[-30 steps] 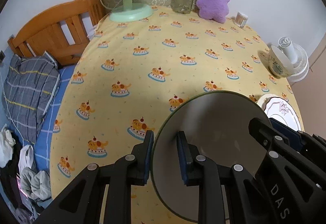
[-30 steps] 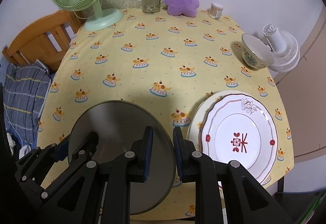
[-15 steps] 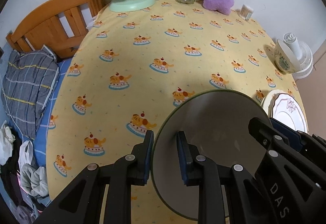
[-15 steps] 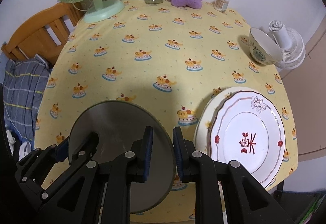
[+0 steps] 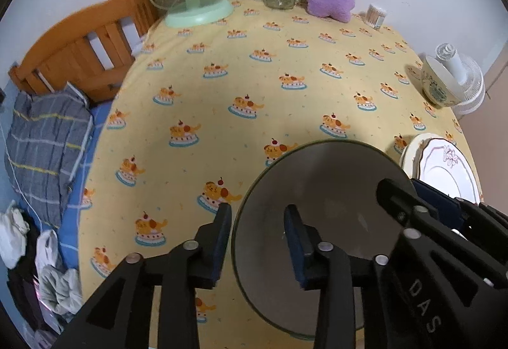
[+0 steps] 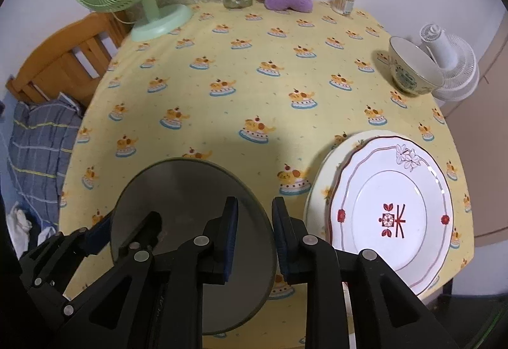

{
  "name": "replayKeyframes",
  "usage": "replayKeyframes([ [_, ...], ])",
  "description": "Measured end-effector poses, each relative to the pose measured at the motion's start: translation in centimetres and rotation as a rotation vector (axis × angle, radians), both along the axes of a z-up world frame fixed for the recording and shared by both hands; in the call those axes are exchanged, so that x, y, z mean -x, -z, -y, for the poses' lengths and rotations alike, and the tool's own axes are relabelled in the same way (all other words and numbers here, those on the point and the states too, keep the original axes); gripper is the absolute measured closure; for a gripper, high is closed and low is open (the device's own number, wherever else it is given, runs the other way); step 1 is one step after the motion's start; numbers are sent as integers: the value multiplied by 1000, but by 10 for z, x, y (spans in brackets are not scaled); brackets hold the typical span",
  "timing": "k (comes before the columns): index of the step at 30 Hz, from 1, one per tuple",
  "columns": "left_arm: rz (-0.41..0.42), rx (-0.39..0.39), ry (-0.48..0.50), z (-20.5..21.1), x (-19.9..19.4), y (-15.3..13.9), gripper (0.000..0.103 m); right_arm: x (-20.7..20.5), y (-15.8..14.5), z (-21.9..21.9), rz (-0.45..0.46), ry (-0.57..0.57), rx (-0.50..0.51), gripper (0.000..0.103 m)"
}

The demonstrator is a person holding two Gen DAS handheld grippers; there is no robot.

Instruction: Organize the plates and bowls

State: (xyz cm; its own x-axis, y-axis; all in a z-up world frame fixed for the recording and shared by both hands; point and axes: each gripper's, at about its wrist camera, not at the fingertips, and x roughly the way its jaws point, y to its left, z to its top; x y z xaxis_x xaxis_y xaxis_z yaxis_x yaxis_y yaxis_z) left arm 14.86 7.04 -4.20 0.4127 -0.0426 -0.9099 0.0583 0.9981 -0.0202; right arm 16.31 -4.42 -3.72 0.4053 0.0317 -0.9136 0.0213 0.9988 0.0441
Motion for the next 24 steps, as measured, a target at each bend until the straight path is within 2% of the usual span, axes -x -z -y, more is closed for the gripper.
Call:
replayKeyframes([
  [2,1,0,14,1,3,-1,59,3,0,1,-3,1,-22,66],
  [3,-1,1,19,1,5,-1,51,5,-1,2,-2,2,-31,65],
  [4,-3,4,20,1,7,-1,41,7,-1,2,-2,2,-33,59],
  [5,-7,9,22,-1,10,-1,39,10,-2,1,-1,0,-35,52],
  [7,-7,16,28,-2,15,-5,35,16,-4,0,4,1,-40,44],
  [9,-10,22,37,-3,19,-8,30,22,-8,-2,9,-7,-42,40],
  [11,-6,29,42,-5,22,-13,29,25,-12,-3,14,-14,-38,33],
  [14,4,26,36,-5,24,-21,28,28,-18,-2,21,-12,-49,28],
  [19,36,46,37,-2,23,-33,28,29,-33,1,59,-3,-57,25],
  [24,82,28,45,13,21,-45,28,29,-46,12,94,16,-33,25],
])
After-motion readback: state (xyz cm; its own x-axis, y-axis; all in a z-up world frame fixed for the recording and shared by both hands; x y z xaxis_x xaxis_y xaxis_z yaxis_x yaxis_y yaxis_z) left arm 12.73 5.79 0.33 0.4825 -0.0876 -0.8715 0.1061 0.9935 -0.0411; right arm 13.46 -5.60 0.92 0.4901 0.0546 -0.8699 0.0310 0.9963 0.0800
